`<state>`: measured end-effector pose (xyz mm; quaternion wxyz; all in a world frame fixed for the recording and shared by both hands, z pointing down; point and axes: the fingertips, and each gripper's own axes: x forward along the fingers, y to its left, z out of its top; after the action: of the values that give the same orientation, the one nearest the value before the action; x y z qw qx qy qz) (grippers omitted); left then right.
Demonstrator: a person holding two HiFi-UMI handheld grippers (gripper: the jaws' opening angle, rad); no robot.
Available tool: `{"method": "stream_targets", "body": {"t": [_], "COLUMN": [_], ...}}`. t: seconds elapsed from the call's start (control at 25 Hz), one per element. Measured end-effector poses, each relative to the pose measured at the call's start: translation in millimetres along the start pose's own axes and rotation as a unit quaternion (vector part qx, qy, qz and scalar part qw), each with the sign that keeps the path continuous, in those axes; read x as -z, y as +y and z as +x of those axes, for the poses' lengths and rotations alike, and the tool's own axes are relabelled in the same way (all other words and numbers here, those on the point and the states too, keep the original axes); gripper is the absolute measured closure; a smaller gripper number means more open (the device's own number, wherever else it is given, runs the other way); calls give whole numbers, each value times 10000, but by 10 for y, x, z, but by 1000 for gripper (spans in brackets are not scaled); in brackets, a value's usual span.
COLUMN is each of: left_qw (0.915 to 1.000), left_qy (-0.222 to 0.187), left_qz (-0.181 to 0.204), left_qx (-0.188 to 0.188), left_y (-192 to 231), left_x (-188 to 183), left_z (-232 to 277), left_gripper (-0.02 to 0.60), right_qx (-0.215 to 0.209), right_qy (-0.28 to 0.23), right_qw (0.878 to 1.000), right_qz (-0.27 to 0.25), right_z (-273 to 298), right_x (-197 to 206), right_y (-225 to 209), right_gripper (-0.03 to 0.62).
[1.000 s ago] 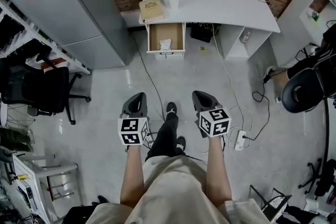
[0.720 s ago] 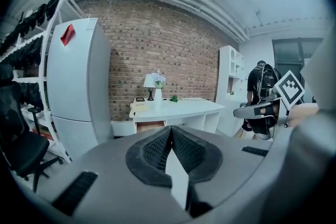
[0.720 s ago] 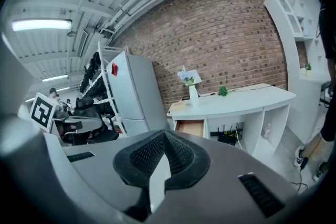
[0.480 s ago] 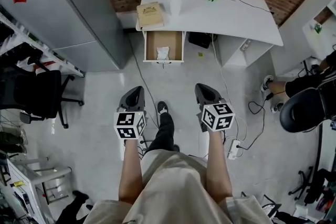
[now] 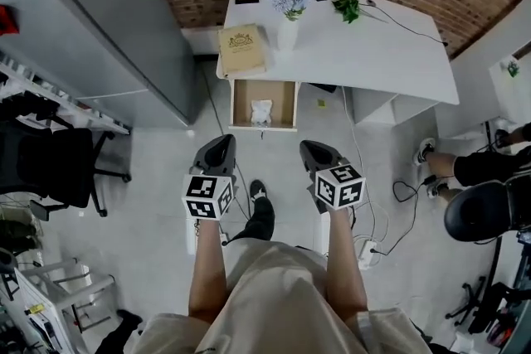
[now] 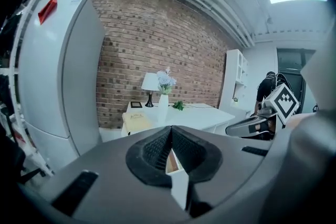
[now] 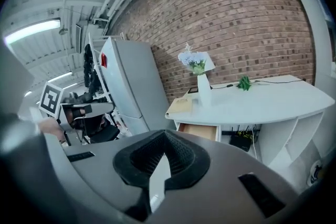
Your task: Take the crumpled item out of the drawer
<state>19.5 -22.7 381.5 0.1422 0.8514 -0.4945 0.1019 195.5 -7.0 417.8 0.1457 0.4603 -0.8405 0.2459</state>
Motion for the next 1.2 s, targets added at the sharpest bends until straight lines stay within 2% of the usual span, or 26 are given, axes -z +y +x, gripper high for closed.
{"method": "stream_targets", "body": {"t": [0.24, 0.56, 0.96, 1.2], "left_qw": [9990, 9977, 9964, 9982], "left_qy": [181, 462, 532, 393], "left_qz": [-112, -44, 20, -59], "left_qx": [385, 498, 662, 446], "left_y": [276, 583, 513, 600], "left_x": [-44, 63, 135, 48], "left_z": [514, 941, 1161, 1196], "left_gripper": [566, 566, 566, 566], "right_qx": [-91, -141, 60, 134], "right_qy": [231, 585, 743, 877], "right_qw": [9996, 9977, 9968, 9950], "right_qz": [-132, -300, -297, -456], "right_z": [615, 1221, 1321, 1469], "right_x": [-229, -341, -353, -408], "right_y": [-174, -367, -627, -729], "right_gripper": [574, 574, 574, 574]}}
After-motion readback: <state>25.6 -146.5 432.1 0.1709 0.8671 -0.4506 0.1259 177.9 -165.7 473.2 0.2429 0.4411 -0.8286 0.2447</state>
